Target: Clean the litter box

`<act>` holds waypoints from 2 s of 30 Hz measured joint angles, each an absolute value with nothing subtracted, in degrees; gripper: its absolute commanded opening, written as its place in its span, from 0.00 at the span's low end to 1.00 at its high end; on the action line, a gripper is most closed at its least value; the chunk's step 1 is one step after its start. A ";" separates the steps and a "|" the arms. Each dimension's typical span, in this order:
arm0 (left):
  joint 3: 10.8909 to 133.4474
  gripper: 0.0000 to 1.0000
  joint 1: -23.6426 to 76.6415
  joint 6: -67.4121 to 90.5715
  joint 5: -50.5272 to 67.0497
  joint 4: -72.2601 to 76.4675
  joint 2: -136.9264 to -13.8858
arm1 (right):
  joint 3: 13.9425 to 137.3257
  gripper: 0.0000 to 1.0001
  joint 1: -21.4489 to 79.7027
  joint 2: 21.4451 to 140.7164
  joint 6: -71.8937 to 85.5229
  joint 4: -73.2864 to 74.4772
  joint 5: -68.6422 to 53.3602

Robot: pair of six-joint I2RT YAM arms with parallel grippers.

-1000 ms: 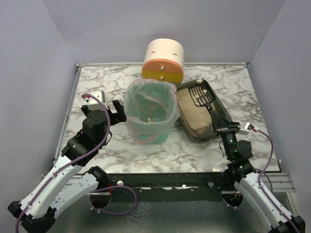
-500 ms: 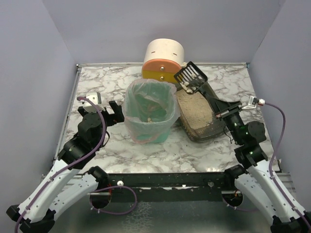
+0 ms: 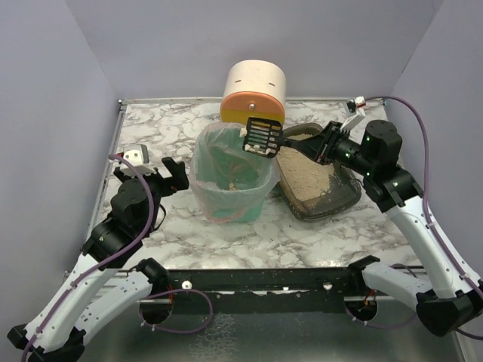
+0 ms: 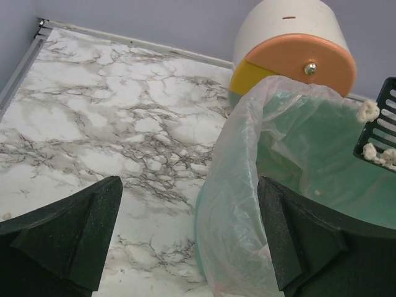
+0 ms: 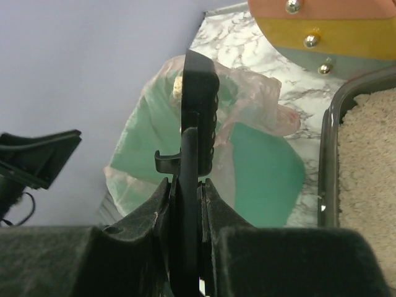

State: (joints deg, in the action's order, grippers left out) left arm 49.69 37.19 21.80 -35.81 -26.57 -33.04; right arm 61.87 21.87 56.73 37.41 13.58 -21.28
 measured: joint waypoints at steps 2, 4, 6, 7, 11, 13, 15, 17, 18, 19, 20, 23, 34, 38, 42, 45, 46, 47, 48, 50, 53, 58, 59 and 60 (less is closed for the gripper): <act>50.54 0.99 37.19 21.80 -35.53 -26.72 -33.17 | 66.43 0.01 22.72 58.52 33.23 18.70 -21.58; 51.53 0.99 37.19 21.82 -35.16 -26.76 -33.17 | 71.18 0.01 23.86 60.25 29.63 23.68 -21.56; 52.64 0.99 37.19 21.85 -34.33 -26.92 -33.32 | 77.01 0.01 25.61 62.65 25.82 28.67 -21.32; 53.10 0.99 37.19 21.85 -33.74 -27.03 -33.47 | 79.59 0.01 26.74 63.90 24.16 30.96 -20.75; 56.25 0.99 37.19 21.82 -29.12 -27.73 -35.59 | 88.31 0.01 35.64 69.56 19.33 39.24 -14.00; 57.91 0.99 37.19 21.80 -26.39 -28.03 -37.01 | 91.48 0.00 41.41 72.66 17.76 42.78 -9.30; 59.83 0.99 37.19 21.78 -22.55 -28.25 -38.87 | 93.49 0.01 45.67 75.42 16.64 45.54 -5.30; 61.06 0.99 37.19 21.63 -19.27 -28.45 -40.40 | 94.61 0.01 48.18 77.25 16.01 47.55 -2.07; 61.47 0.99 37.19 21.54 -17.41 -28.47 -41.21 | 94.83 0.00 48.75 77.73 15.81 48.14 -0.56; 61.65 0.99 37.19 21.47 -15.99 -28.49 -41.98 | 95.07 0.01 49.01 78.00 15.57 48.82 0.93; 61.65 0.99 37.19 21.37 -14.87 -28.62 -42.44 | 95.44 0.01 49.23 78.11 15.40 49.47 2.28; 61.65 0.99 37.19 21.12 -11.77 -29.32 -44.01 | 97.25 0.00 49.91 78.11 14.90 50.24 5.37; 61.65 0.99 37.19 21.15 -5.41 -29.74 -46.52 | 105.65 0.00 57.54 79.70 9.89 50.61 15.75; 61.93 0.99 37.19 21.39 -3.38 -29.76 -46.72 | 105.80 0.01 63.09 81.38 6.63 50.68 22.44; 62.35 0.99 37.19 21.61 -1.17 -29.65 -47.22 | 105.80 0.00 71.83 83.53 0.89 50.22 33.58; 62.15 0.99 37.19 21.76 -0.45 -29.21 -47.66 | 107.35 0.01 76.40 86.30 -2.00 50.26 38.00; 61.93 0.99 37.19 21.78 -0.45 -28.88 -47.75 | 108.29 0.00 77.34 87.35 -2.59 50.26 38.26; 61.47 0.99 37.19 21.78 -0.49 -28.38 -47.90 | 109.06 0.00 77.78 88.05 -2.98 50.22 38.30; 61.04 0.99 37.19 21.80 -0.69 -28.21 -48.10 | 109.60 0.00 77.91 88.38 -3.22 50.24 38.22; 59.72 0.99 37.19 21.85 -1.87 -27.53 -48.97 | 110.37 0.01 77.95 88.03 -3.14 50.04 36.62; 57.93 0.99 37.19 22.00 -4.58 -26.41 -50.59 | 110.39 0.00 77.93 85.67 -2.94 49.45 34.20; 57.71 0.99 36.97 22.26 -7.01 -24.23 -50.70 | 109.71 0.00 77.93 81.89 -2.39 49.58 34.68; 57.71 0.99 36.97 22.26 -7.07 -24.25 -50.61 | 109.58 0.00 77.93 81.21 -2.26 49.41 35.00; 57.71 0.99 36.97 22.26 -7.11 -24.32 -50.54 | 109.32 0.00 77.95 80.90 -2.09 49.12 35.44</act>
